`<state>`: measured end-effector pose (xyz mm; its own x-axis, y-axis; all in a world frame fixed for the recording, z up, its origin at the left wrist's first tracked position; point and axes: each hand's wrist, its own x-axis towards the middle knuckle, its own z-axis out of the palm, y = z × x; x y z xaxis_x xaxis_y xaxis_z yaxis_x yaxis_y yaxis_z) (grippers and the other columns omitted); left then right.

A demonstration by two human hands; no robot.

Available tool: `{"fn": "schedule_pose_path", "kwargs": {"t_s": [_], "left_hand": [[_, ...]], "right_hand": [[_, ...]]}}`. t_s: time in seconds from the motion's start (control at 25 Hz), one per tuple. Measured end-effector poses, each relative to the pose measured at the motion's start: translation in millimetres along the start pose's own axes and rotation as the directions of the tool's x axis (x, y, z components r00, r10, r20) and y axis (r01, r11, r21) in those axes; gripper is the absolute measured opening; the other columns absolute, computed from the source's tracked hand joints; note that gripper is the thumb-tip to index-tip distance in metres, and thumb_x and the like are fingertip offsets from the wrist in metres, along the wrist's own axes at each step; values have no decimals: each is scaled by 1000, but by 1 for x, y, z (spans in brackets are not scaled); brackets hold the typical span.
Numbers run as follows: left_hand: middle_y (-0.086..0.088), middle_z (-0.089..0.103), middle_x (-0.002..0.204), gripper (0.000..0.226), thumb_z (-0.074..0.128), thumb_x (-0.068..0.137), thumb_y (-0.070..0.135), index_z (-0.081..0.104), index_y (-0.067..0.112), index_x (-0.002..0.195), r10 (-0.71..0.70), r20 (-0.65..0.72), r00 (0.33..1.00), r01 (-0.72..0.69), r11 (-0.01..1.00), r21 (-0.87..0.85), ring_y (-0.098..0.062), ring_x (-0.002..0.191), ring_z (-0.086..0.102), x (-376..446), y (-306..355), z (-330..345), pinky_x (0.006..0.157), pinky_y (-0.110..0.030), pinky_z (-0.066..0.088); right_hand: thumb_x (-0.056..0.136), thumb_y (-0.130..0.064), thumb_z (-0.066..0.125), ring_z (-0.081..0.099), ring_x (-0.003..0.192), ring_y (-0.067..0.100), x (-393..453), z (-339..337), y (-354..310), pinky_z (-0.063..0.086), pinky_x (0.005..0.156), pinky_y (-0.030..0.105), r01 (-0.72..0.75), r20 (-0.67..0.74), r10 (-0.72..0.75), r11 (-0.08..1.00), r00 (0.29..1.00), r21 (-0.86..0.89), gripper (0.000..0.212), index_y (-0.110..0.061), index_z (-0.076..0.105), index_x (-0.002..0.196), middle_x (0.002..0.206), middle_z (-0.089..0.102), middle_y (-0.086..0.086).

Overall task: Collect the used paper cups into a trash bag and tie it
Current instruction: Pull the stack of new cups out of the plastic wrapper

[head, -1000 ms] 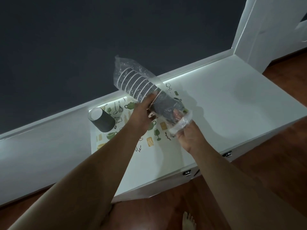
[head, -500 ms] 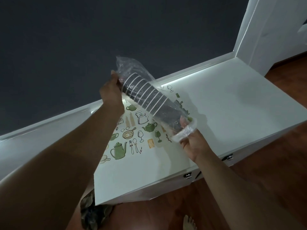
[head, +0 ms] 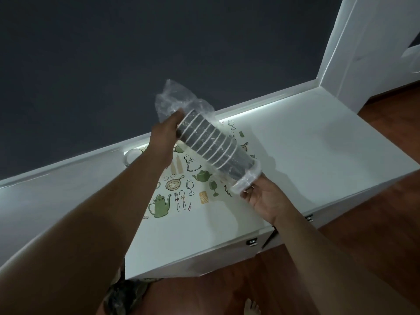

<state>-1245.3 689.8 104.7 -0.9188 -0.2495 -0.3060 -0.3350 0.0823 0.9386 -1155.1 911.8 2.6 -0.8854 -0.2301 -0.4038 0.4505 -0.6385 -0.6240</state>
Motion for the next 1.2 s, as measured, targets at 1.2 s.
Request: {"fn": "schedule_pose_path", "kwargs": {"t_s": [1.2], "left_hand": [[-13, 56, 130, 57, 68, 86, 54, 53, 16, 126, -293, -19, 956, 256, 863, -435, -26, 104, 62, 24, -42, 76, 97, -43, 53]], "right_hand": [[92, -19, 49, 66, 91, 29, -53, -78, -29, 58, 67, 41, 377, -475, -302, 923, 826, 69, 19, -13, 62, 105, 100, 68, 10]]}}
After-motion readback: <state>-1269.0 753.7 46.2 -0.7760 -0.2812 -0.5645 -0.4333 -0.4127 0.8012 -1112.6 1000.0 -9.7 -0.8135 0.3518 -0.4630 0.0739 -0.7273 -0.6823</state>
